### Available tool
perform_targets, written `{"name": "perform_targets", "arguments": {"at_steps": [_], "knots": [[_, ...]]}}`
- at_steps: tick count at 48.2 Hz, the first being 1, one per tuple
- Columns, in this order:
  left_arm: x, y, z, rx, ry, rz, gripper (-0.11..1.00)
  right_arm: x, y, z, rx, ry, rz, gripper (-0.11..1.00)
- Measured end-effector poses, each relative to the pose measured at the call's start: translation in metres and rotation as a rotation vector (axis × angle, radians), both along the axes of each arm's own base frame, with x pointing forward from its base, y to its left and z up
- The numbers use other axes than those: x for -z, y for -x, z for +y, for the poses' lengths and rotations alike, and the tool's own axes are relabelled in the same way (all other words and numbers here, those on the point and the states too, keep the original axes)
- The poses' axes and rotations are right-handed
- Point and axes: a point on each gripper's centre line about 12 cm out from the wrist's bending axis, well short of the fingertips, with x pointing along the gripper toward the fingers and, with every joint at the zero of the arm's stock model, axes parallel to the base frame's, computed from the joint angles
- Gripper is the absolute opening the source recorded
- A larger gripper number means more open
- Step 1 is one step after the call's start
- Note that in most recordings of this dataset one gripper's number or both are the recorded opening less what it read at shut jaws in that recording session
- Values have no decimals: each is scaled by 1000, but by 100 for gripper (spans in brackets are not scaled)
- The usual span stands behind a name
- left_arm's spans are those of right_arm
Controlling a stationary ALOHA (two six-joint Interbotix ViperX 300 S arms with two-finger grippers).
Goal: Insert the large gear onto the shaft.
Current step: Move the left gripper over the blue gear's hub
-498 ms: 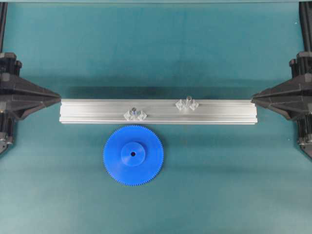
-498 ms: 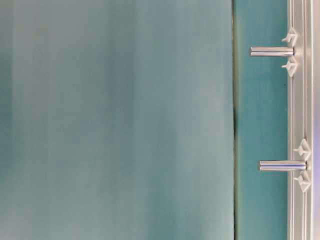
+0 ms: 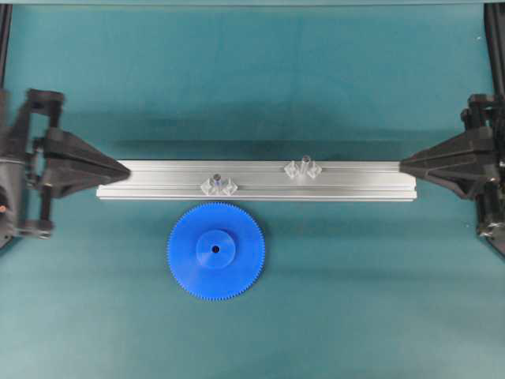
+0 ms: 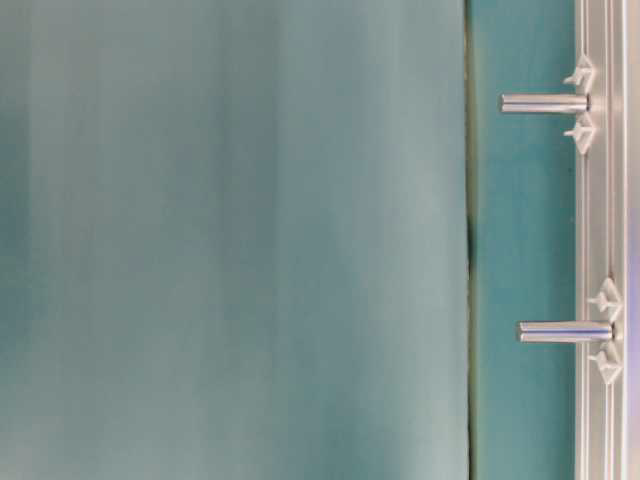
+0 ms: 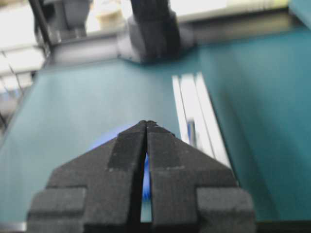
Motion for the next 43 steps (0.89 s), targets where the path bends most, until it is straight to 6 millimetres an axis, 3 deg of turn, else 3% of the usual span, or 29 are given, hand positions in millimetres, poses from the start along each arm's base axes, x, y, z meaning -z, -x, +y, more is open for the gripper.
{"name": "perform_targets", "arguments": {"at_steps": [17, 43], "knots": [[13, -55, -12, 64, -69, 179, -1, 15, 1, 1, -11, -9, 190, 6], [33, -100, -21, 82, -73, 364, 0, 32, 0, 2, -16, -12, 328, 6]]}}
